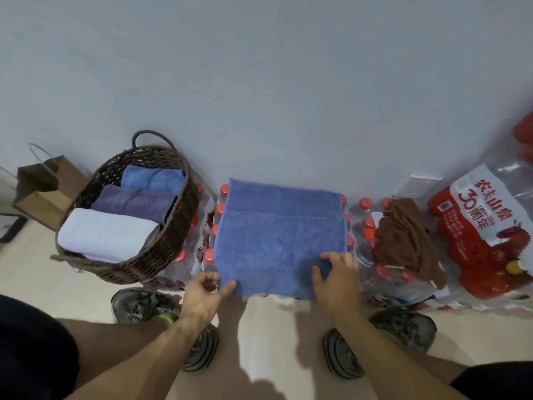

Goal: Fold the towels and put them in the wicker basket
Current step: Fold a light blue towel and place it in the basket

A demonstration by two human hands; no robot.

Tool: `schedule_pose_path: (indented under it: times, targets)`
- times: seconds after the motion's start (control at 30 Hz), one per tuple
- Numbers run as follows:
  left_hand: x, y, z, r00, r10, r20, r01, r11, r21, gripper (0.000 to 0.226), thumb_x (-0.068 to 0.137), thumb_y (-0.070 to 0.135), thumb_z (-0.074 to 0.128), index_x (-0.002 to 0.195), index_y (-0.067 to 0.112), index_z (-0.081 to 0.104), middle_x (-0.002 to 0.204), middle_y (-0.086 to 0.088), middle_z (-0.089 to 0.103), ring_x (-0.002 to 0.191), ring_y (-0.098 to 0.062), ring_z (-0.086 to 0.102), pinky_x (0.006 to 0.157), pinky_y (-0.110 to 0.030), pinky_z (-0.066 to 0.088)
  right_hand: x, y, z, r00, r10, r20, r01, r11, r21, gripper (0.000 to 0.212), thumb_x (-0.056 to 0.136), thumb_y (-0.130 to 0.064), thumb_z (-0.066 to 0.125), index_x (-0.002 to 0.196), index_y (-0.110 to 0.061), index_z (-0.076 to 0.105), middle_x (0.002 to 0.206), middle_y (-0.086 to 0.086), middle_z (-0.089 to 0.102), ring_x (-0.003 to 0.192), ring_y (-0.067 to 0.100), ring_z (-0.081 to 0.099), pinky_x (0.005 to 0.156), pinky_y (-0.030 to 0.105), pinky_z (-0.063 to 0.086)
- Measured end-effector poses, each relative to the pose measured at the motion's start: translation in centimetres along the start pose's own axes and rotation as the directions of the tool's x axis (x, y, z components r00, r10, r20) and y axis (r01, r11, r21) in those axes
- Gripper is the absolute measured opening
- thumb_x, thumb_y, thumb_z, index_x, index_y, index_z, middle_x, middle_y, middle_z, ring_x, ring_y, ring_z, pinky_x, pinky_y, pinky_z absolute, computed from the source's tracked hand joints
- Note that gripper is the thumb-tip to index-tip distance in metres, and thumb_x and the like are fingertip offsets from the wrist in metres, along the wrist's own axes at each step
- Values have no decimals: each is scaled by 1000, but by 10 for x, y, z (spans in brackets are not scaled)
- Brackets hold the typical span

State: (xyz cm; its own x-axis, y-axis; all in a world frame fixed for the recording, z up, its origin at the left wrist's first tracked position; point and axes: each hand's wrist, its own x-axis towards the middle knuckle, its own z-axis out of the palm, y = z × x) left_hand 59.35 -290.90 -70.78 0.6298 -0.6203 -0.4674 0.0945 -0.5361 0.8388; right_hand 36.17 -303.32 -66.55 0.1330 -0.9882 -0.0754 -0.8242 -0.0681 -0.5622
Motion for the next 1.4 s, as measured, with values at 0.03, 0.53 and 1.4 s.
schedule_pose_path:
  times: [0.03,0.53,1.4]
  targets:
    - [0,2,2,1000,19,-8,-19,1000,-19,23,71,6,85,75,6,63,72,-3,65,70,-19,60,71,-22,53,1,-3,0,1000,16,1,-16,1000,-21,23,88,-25,65,111,-21,62,113,1,48,113,22,43,93,32,42]
    - [-16,181,-24,783,-142,606,-253,817,518,26,82,21,77,79,12,52,61,-9,56,55,-24,55,57,-31,48,19,-166,-106,545,-260,797,469,883,-33,26,74,-40,81,88,-30,62,86,-12,72,76,7,67,73,28,56]
    - [-61,323,-28,526,617,586,-719,691,-82,51,73,36,74,119,19,62,114,5,70,109,-7,65,98,-27,51,39,-185,-168,845,-498,196,191,623,758,52,98,-48,46,86,-1,65,79,12,66,73,25,61,71,37,52]
